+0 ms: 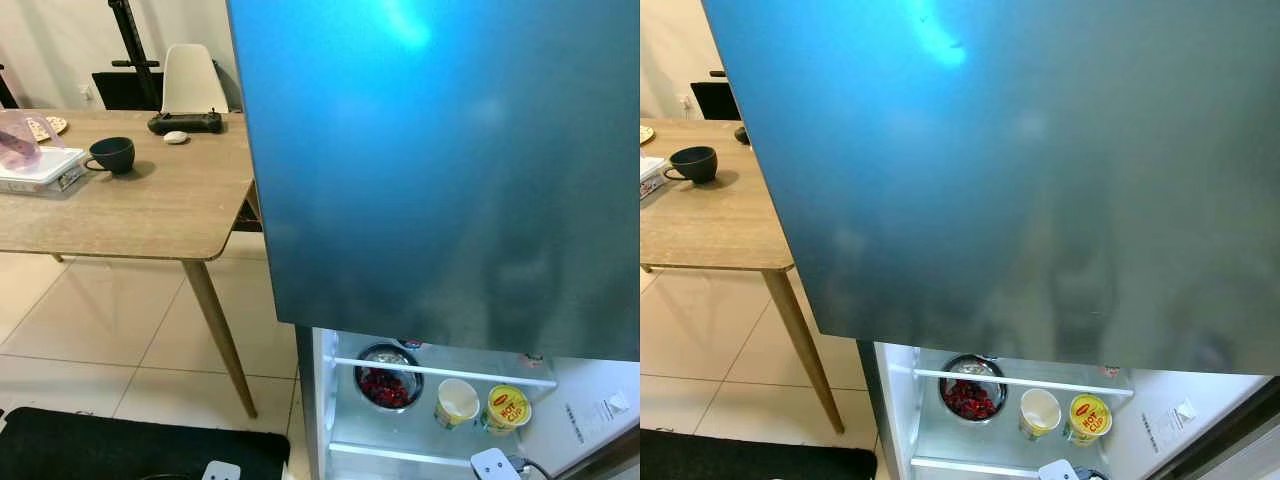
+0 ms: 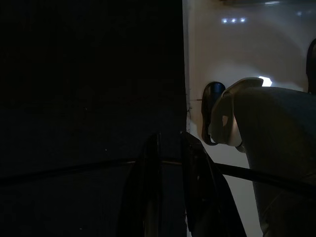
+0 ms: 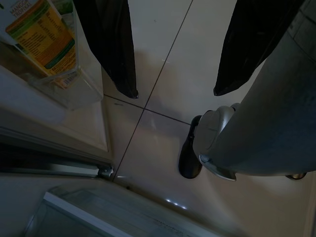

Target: Restocking fridge

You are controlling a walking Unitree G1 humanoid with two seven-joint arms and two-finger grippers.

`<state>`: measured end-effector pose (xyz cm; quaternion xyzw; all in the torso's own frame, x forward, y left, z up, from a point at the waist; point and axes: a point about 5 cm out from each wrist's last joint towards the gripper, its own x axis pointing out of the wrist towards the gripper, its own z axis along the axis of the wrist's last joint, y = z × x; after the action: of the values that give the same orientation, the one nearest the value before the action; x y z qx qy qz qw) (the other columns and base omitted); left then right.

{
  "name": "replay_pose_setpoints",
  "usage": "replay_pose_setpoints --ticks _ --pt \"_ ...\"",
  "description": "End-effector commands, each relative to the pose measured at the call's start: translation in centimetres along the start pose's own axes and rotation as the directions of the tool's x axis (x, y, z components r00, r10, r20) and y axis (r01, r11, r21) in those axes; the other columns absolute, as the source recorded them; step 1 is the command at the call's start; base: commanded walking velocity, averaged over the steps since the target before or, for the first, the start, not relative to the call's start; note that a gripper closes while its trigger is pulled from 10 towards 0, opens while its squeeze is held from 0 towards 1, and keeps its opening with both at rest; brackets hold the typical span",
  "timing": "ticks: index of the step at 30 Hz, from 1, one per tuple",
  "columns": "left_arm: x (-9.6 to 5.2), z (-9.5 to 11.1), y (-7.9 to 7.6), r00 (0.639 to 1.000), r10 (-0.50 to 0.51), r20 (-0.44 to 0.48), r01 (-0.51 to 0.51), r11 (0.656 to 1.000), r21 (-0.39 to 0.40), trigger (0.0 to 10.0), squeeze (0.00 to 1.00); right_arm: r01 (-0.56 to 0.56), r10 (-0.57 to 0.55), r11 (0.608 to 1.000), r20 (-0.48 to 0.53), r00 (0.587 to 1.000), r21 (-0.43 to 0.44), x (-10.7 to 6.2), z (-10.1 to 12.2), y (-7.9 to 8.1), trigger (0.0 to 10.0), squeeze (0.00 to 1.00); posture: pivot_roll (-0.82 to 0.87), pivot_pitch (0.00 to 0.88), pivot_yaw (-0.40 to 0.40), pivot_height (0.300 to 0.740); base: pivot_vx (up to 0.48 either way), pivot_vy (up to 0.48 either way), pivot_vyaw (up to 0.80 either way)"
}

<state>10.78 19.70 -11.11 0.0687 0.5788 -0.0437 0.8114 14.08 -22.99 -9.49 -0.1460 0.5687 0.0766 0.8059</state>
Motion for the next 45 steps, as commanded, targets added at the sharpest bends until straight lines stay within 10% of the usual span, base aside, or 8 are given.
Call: replay_pose_setpoints --ticks 1,45 --pt "0.05 -1.01 -1.52 0.998 -0.056 -0.041 0.056 0.998 0.006 10.0 0.00 0.006 -0.006 1.000 -0.010 1.000 -0.001 -0.02 -0.10 -0.12 10.0 0.00 -0.06 0.000 -0.061 0.740 0.000 0.000 0.00" --pt "0.03 -1.12 -1.30 0.999 -0.040 -0.037 0.036 0.994 -0.102 10.0 0.00 0.005 -0.005 1.000 -0.006 1.000 0.013 0.03 -0.06 0.15 10.0 0.00 -0.07 0.000 -0.056 0.740 -0.112 0.000 0.00"
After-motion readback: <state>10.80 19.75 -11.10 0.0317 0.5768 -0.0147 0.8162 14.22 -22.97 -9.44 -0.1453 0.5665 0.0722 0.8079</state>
